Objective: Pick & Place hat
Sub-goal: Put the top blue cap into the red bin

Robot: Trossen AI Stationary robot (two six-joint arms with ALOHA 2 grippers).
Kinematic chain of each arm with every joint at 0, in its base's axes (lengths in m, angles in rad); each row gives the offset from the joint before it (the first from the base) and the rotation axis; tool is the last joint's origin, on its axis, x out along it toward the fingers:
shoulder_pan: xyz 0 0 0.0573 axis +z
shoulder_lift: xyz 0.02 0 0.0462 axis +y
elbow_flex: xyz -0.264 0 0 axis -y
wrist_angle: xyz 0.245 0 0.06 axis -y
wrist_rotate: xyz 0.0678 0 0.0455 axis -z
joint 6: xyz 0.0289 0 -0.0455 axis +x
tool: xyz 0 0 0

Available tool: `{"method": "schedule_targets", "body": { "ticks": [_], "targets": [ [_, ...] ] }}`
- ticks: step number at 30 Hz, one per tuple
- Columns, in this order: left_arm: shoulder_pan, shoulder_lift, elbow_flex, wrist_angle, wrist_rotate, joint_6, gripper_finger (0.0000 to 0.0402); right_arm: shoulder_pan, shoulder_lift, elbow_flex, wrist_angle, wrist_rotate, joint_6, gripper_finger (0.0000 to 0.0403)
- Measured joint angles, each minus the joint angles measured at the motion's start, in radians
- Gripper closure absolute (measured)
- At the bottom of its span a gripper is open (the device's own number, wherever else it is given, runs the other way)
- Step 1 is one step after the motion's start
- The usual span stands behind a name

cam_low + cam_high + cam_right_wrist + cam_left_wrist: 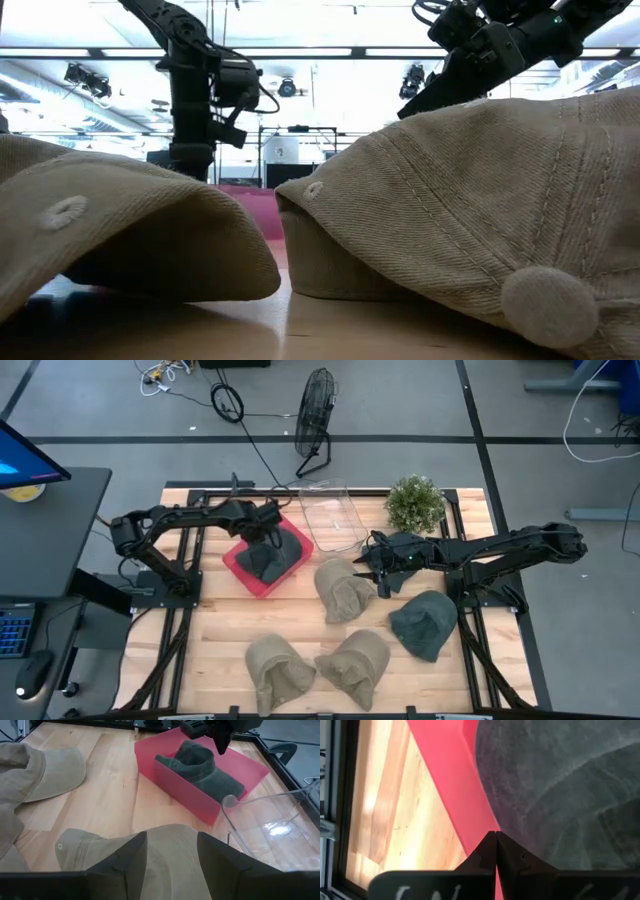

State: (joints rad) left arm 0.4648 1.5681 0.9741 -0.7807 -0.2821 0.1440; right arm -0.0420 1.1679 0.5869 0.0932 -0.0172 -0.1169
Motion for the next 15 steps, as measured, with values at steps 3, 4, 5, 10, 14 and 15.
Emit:
{"method": "schedule_targets", "body": {
  "ticks": [3,4,5,10,14,15],
  "targets": [
    [-0.004,-0.012,0.0,0.0,-0.001,0.031,0.0398,0.0,0.0,0.0,0.021,0.0,0.0,0.0225],
    [-0.014,-0.024,0.0,0.0,-0.003,0.033,0.0398,0.001,0.0,0.0,0.031,0.0,0.001,0.0225],
    [-0.025,-0.038,0.0,0.002,-0.003,0.033,0.0398,0.003,0.0,0.0,0.034,-0.001,0.004,0.0225],
    [-0.109,-0.152,0.0,0.003,-0.002,0.036,0.0398,0.02,0.0,0.05,-0.052,0.0,0.004,0.0225],
    [-0.188,-0.277,0.0,0.012,-0.002,0.025,0.0398,0.047,0.0,0.146,-0.235,0.019,0.006,0.0225],
    [-0.207,-0.308,0.0,0.014,-0.002,0.014,0.0398,0.056,0.0,0.176,-0.289,0.034,0.006,0.0225]
  ]
}}
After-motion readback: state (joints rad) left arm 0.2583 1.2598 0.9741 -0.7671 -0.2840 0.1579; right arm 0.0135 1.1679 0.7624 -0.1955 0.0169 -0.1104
